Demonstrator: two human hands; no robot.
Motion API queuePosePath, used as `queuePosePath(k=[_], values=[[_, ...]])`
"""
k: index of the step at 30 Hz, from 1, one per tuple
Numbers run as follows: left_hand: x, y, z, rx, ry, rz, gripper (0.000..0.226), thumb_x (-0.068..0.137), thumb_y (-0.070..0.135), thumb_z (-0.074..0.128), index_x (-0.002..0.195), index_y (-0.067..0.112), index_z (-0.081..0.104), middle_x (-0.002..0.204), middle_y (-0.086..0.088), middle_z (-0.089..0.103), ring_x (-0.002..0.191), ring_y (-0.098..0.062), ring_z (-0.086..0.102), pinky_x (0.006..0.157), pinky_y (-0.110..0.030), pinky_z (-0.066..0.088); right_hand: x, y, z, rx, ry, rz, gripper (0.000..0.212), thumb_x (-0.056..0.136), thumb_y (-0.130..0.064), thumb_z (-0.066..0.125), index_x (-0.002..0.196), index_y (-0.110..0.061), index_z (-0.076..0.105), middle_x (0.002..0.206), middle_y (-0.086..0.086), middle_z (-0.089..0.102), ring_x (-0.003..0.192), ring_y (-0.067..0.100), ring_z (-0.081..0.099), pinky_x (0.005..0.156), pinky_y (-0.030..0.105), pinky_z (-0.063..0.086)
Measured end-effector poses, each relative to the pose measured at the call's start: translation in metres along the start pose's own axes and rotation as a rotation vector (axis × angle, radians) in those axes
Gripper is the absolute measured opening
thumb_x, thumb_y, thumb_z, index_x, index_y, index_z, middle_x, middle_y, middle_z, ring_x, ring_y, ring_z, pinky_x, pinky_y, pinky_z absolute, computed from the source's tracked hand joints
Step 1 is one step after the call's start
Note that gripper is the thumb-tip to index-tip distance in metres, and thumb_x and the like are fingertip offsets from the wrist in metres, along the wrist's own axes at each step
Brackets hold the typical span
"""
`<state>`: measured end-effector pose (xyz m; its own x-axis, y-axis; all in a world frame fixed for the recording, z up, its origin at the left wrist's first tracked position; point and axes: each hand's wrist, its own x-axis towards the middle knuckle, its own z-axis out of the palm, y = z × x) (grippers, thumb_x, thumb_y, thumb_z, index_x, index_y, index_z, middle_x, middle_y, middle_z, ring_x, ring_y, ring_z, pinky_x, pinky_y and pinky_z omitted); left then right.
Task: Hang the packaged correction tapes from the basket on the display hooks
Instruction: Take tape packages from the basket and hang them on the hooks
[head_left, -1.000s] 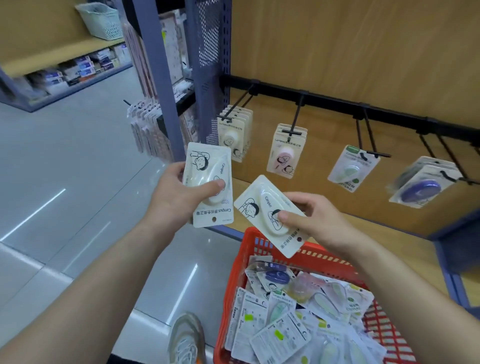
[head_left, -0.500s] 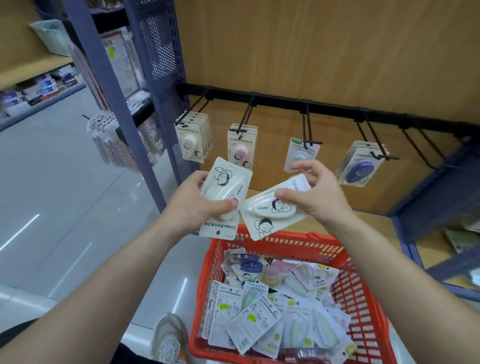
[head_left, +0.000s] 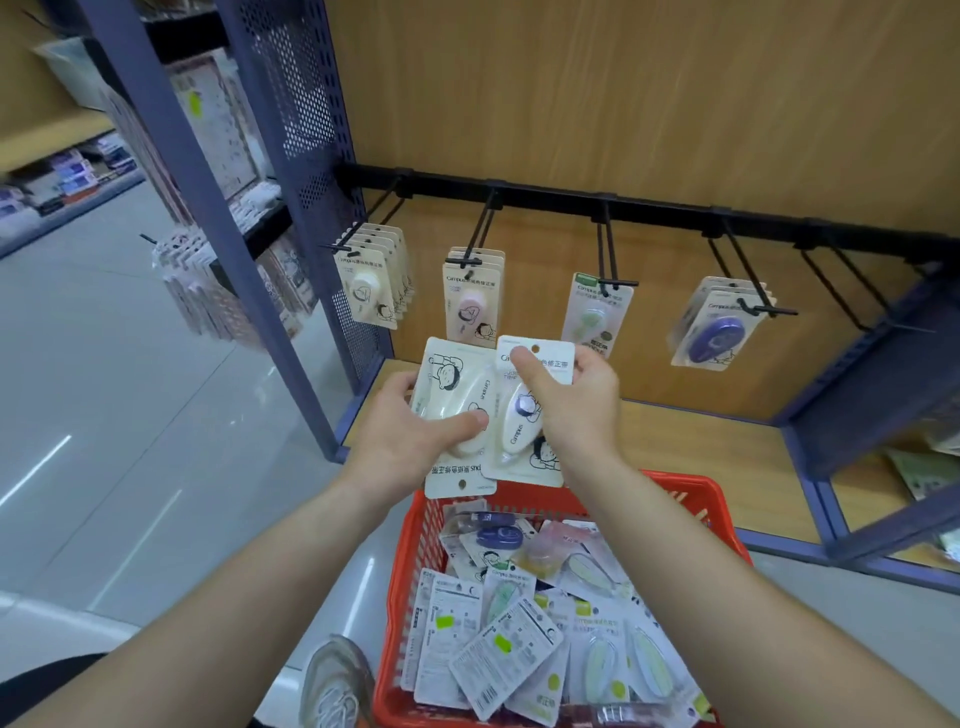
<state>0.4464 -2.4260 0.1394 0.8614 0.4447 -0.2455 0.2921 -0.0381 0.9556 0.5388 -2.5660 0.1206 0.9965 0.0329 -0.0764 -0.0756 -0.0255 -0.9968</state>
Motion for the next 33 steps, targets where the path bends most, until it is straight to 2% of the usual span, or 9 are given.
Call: queuePosePath(k=[4, 7, 10, 12, 15, 17, 24, 30, 33], values=[[0.003, -0.005, -0.015, -0.044, 0.061, -0.045, 0.049, 0.078, 0.021, 0.088, 0.117, 0.026, 0.058, 0.102, 0.009, 0.073, 0.075, -0.014, 0.077, 0.052, -0.032, 0.058, -0.004, 0.003, 0.014, -0.090, -0.212, 0.048, 0.026, 0.095, -0.037, 0.067, 0.115, -0.025, 0.057, 0.105, -0.006, 0.070, 0.099, 0.012, 0.068, 0.093, 0.040, 0.055], [0.005, -0.008, -0.034, -0.041, 0.108, -0.056, 0.053, 0.077, 0.022, 0.088, 0.121, 0.023, 0.058, 0.104, 0.008, 0.073, 0.073, -0.014, 0.077, 0.051, -0.033, 0.058, -0.003, 0.006, 0.022, -0.102, -0.450, 0.080, 0.050, 0.073, -0.021, 0.066, 0.120, -0.030, 0.050, 0.110, 0.000, 0.069, 0.100, 0.015, 0.067, 0.093, 0.049, 0.054], [0.007, -0.011, -0.058, -0.060, 0.166, -0.061, 0.057, 0.076, 0.021, 0.089, 0.124, 0.020, 0.058, 0.106, 0.005, 0.073, 0.074, -0.015, 0.077, 0.051, -0.033, 0.058, 0.001, 0.007, 0.039, -0.058, -0.578, 0.046, 0.061, 0.076, -0.004, 0.072, 0.129, -0.026, 0.052, 0.112, 0.004, 0.073, 0.102, 0.020, 0.072, 0.088, 0.046, 0.058], [0.009, -0.010, -0.077, -0.080, 0.233, -0.047, 0.058, 0.076, 0.019, 0.089, 0.125, 0.020, 0.058, 0.107, 0.004, 0.074, 0.076, -0.014, 0.077, 0.050, -0.031, 0.057, 0.008, 0.005, 0.055, -0.017, -0.542, 0.029, 0.054, 0.083, 0.001, 0.077, 0.128, -0.020, 0.057, 0.110, 0.001, 0.077, 0.101, 0.017, 0.074, 0.085, 0.039, 0.061], [0.011, -0.010, -0.103, -0.097, 0.323, -0.015, 0.055, 0.076, 0.018, 0.088, 0.124, 0.022, 0.061, 0.109, 0.004, 0.072, 0.080, -0.014, 0.076, 0.047, -0.026, 0.055, 0.025, 0.001, 0.088, -0.015, -0.432, 0.009, 0.029, 0.084, -0.004, 0.080, 0.104, -0.020, 0.066, 0.098, -0.003, 0.078, 0.087, 0.010, 0.076, 0.074, 0.028, 0.060], [0.011, -0.012, -0.114, -0.100, 0.344, -0.002, 0.052, 0.076, 0.020, 0.088, 0.121, 0.023, 0.061, 0.109, 0.004, 0.072, 0.084, -0.016, 0.075, 0.047, -0.028, 0.055, 0.040, 0.003, 0.113, -0.036, -0.409, -0.004, 0.022, 0.086, -0.008, 0.079, 0.101, -0.019, 0.067, 0.096, -0.005, 0.078, 0.084, 0.008, 0.075, 0.072, 0.026, 0.058], [0.016, -0.016, -0.130, -0.104, 0.360, 0.019, 0.050, 0.073, 0.023, 0.090, 0.112, 0.030, 0.061, 0.105, 0.011, 0.072, 0.087, -0.013, 0.075, 0.069, -0.040, 0.062, 0.079, 0.010, 0.177, -0.141, -0.375, -0.071, 0.020, 0.090, -0.023, 0.076, 0.101, -0.029, 0.060, 0.105, -0.006, 0.077, 0.094, 0.013, 0.073, 0.080, 0.037, 0.060], [0.019, -0.016, -0.132, -0.114, 0.355, 0.015, 0.053, 0.072, 0.023, 0.090, 0.116, 0.029, 0.061, 0.104, 0.012, 0.072, 0.086, -0.010, 0.074, 0.068, -0.036, 0.061, 0.094, 0.016, 0.196, -0.168, -0.330, -0.109, 0.020, 0.089, -0.029, 0.076, 0.101, -0.029, 0.061, 0.105, -0.007, 0.076, 0.095, 0.011, 0.072, 0.082, 0.035, 0.059], [0.019, -0.016, -0.133, -0.120, 0.353, 0.010, 0.055, 0.073, 0.024, 0.091, 0.118, 0.028, 0.061, 0.104, 0.013, 0.072, 0.083, -0.008, 0.074, 0.059, -0.028, 0.058, 0.095, 0.024, 0.196, -0.180, -0.330, -0.100, 0.022, 0.089, -0.032, 0.077, 0.104, -0.024, 0.063, 0.102, -0.006, 0.076, 0.093, 0.011, 0.072, 0.078, 0.032, 0.058]])
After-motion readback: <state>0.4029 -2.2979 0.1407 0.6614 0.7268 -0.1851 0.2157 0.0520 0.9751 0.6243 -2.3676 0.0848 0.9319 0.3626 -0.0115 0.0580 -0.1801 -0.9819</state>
